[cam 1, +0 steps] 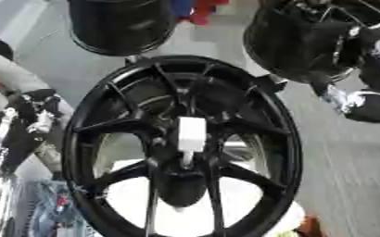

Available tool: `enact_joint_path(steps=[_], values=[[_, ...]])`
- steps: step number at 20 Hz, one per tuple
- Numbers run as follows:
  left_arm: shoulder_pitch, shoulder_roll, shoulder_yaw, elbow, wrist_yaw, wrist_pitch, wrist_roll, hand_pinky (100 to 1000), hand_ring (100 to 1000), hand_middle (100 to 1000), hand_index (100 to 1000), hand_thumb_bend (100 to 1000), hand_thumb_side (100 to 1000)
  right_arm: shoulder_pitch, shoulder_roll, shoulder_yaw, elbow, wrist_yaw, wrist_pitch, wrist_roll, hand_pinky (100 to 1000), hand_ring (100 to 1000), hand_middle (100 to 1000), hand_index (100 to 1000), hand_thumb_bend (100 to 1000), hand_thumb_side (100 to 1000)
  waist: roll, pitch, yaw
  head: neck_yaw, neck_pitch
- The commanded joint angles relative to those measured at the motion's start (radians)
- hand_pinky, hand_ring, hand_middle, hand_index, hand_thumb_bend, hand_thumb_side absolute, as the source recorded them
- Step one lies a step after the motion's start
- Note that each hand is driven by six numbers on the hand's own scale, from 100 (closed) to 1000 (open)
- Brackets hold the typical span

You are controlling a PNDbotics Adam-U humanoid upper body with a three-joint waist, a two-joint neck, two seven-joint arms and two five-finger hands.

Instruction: Pull the pin out of the wheel hub.

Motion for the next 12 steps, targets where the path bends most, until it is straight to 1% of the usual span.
enact_joint_path(steps=[1, 7, 8, 9, 12], values=[[-0.007, 0.016, 0.002, -0.013, 0.004, -0.001, -0.002, 557, 579, 646, 776, 234, 603, -0.019, -0.033, -0.002, -0.023, -0.016, -0.006, 0.016, 687, 730, 781, 892, 264, 331, 0.001, -0.014, 0.001, -0.003, -0.009], [-0.007, 0.017, 0.002, -0.013, 0.004, -0.001, -0.001, 557, 579, 646, 776, 236, 603, -0.028, -0.041, 0.004, -0.023, -0.017, -0.012, 0.029, 689, 732, 782, 894, 265, 330, 0.001, -0.015, 0.002, -0.003, -0.009], [-0.007, 0.017, 0.002, -0.013, 0.004, -0.001, -0.001, 557, 579, 646, 776, 236, 603, -0.033, -0.047, 0.008, -0.023, -0.018, -0.013, 0.034, 690, 733, 780, 895, 310, 345, 0.001, -0.015, 0.002, -0.003, -0.009], [-0.007, 0.017, 0.001, -0.013, 0.004, -0.002, -0.002, 557, 579, 646, 776, 236, 602, -0.041, -0.055, 0.015, -0.023, -0.019, -0.015, 0.043, 691, 733, 784, 896, 264, 327, 0.001, -0.016, 0.003, -0.003, -0.008], [-0.006, 0.018, -0.001, -0.012, 0.004, -0.002, -0.004, 557, 579, 646, 776, 236, 602, -0.086, -0.097, 0.053, -0.023, -0.026, -0.017, 0.091, 697, 737, 789, 898, 263, 316, -0.001, -0.018, 0.006, -0.007, -0.007]])
